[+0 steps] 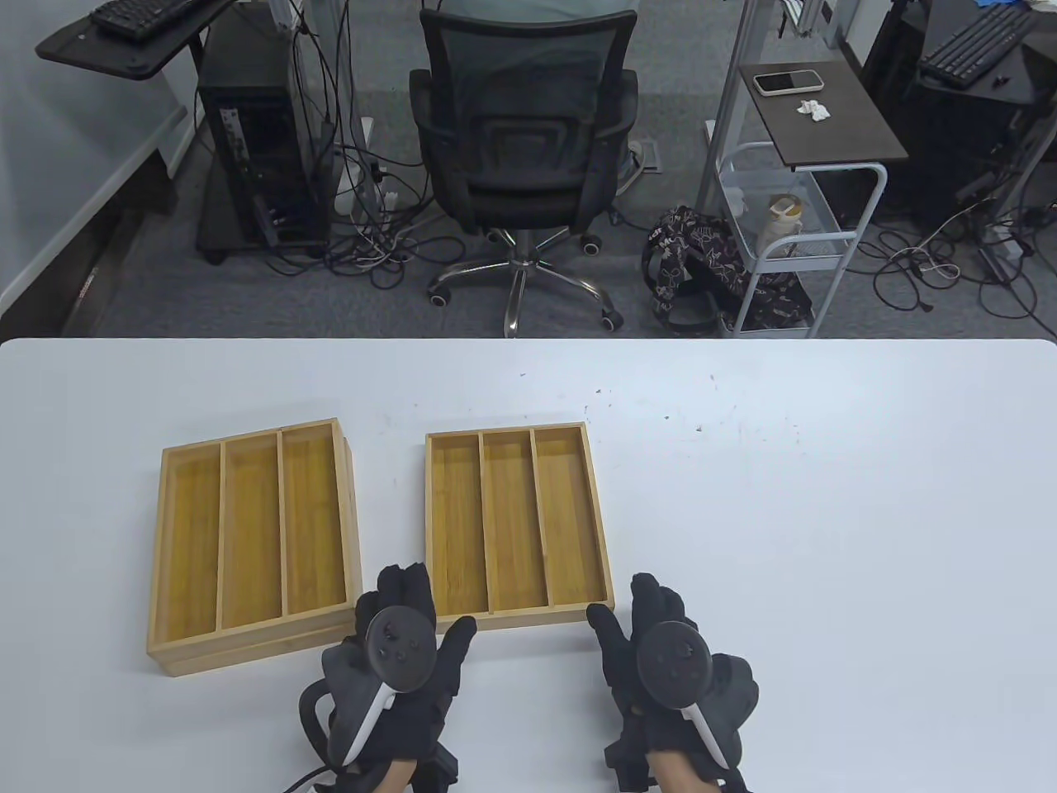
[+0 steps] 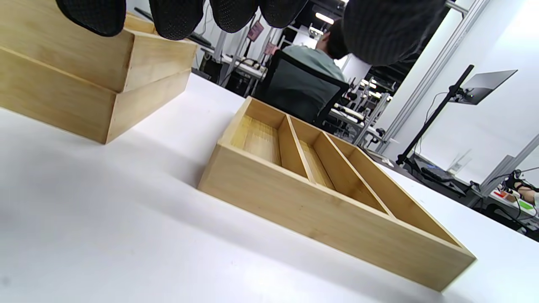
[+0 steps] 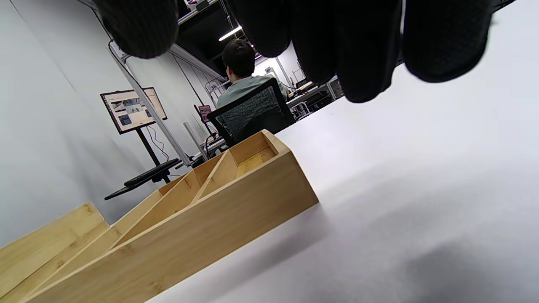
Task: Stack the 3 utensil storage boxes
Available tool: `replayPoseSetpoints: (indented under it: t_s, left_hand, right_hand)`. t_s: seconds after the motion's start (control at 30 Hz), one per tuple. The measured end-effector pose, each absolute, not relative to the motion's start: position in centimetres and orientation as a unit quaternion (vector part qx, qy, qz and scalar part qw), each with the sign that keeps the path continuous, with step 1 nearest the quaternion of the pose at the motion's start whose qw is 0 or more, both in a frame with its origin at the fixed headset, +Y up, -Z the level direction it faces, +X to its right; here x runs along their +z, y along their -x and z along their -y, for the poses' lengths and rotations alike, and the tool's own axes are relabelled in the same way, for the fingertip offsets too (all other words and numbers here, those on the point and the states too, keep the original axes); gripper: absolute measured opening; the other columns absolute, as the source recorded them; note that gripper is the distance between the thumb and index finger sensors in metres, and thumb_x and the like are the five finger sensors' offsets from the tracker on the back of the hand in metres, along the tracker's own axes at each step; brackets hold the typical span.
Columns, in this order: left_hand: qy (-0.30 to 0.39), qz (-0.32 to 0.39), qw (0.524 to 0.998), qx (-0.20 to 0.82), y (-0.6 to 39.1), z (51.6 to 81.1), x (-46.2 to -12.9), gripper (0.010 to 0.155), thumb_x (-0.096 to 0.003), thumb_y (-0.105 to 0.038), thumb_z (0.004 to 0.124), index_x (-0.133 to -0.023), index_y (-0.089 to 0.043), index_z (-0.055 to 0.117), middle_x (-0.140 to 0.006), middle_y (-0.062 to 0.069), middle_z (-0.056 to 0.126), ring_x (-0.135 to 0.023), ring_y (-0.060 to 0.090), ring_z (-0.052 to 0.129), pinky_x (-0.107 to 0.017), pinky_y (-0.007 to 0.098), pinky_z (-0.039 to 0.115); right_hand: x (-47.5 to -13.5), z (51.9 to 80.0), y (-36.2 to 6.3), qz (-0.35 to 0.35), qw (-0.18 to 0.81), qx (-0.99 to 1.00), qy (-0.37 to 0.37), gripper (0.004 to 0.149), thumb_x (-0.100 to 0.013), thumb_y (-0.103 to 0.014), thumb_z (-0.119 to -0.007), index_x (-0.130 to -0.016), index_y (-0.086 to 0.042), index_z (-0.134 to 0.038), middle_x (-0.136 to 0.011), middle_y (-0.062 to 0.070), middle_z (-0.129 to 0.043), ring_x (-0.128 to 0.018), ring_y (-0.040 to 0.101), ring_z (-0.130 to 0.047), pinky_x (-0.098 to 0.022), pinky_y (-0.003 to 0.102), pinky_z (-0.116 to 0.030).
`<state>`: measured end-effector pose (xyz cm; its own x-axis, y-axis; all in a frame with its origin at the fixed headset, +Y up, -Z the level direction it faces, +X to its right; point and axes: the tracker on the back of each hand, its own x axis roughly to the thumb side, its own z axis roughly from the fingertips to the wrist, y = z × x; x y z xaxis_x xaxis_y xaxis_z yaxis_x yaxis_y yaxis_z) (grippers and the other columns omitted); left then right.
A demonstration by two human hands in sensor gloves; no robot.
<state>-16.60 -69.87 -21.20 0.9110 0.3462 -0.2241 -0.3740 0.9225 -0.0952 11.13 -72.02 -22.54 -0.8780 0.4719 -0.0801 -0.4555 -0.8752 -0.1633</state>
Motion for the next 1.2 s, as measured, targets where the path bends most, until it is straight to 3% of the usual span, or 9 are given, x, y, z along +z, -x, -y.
replayPoseSetpoints:
  t_s: [0.2, 0.43, 0.53, 0.73, 0.83, 0.93, 1.2]
  left_hand:
    - [0.082, -0.099, 0.973, 0.192, 16.6, 70.4, -21.1, 0.08, -0.0534, -0.07, 0.065, -0.119, -0.036, 0.035, -0.129, -0.001, 0.038, -0.121, 0.034, 0.053, -0.08, 0.062, 0.057]
    - [0.088, -0.106, 0.97, 0.199, 17.3, 70.9, -21.3, 0.077, -0.0536, -0.069, 0.066, -0.118, -0.036, 0.041, -0.128, -0.001, 0.046, -0.118, 0.032, 0.063, -0.079, 0.059, 0.063]
    - [0.092, -0.104, 0.969, 0.204, 17.5, 70.9, -21.4, 0.077, -0.0534, -0.069, 0.066, -0.118, -0.036, 0.041, -0.127, -0.001, 0.048, -0.116, 0.031, 0.065, -0.078, 0.058, 0.064]
    - [0.095, -0.104, 0.967, 0.21, 17.7, 70.9, -21.4, 0.077, -0.0532, -0.069, 0.066, -0.118, -0.036, 0.042, -0.127, -0.001, 0.048, -0.116, 0.031, 0.066, -0.078, 0.058, 0.064]
    - [0.099, -0.106, 0.966, 0.213, 17.7, 70.9, -21.4, 0.077, -0.0532, -0.069, 0.066, -0.119, -0.036, 0.042, -0.127, -0.001, 0.048, -0.116, 0.031, 0.066, -0.078, 0.058, 0.065]
    - [0.109, -0.104, 0.964, 0.217, 17.6, 70.9, -21.4, 0.077, -0.0533, -0.069, 0.066, -0.119, -0.036, 0.041, -0.128, -0.001, 0.048, -0.116, 0.031, 0.066, -0.078, 0.058, 0.065]
    - [0.11, -0.108, 0.963, 0.221, 17.9, 70.9, -21.5, 0.077, -0.0533, -0.069, 0.066, -0.118, -0.035, 0.041, -0.127, 0.0, 0.048, -0.115, 0.031, 0.067, -0.078, 0.057, 0.065]
  right_hand:
    - [-25.0, 72.0, -9.8, 0.045, 0.164, 0.982, 0.076, 0.076, -0.054, -0.059, -0.073, -0.105, -0.005, -0.059, -0.1, 0.033, -0.073, -0.072, 0.046, -0.09, -0.051, 0.061, -0.081]
    - [-29.4, 72.1, -8.8, -0.028, 0.09, 0.988, 0.12, 0.08, -0.051, -0.063, -0.077, -0.1, 0.0, -0.067, -0.089, 0.034, -0.085, -0.049, 0.038, -0.1, -0.035, 0.053, -0.09]
    - [-31.0, 73.2, -8.5, -0.091, 0.076, 0.983, 0.139, 0.082, -0.05, -0.066, -0.076, -0.099, -0.001, -0.069, -0.088, 0.033, -0.086, -0.044, 0.035, -0.101, -0.032, 0.05, -0.09]
    - [-32.6, 75.8, -8.3, -0.138, 0.073, 0.976, 0.151, 0.075, -0.049, -0.067, -0.077, -0.093, -0.006, -0.076, -0.077, 0.024, -0.092, -0.033, 0.025, -0.1, -0.025, 0.042, -0.091]
    - [-32.8, 76.5, -8.6, -0.098, 0.065, 0.982, 0.15, 0.059, -0.05, -0.059, -0.08, -0.083, -0.009, -0.083, -0.063, 0.018, -0.094, -0.027, 0.02, -0.1, -0.019, 0.038, -0.091]
    - [-32.8, 77.1, -9.3, -0.097, 0.134, 0.974, 0.153, 0.05, -0.052, -0.05, -0.08, -0.077, -0.007, -0.085, -0.052, 0.014, -0.094, -0.02, 0.017, -0.098, -0.015, 0.037, -0.091]
    - [-32.0, 77.9, -9.5, -0.06, 0.167, 0.978, 0.105, 0.042, -0.057, -0.039, -0.077, -0.072, 0.0, -0.084, -0.044, 0.017, -0.091, -0.013, 0.016, -0.093, -0.009, 0.035, -0.089]
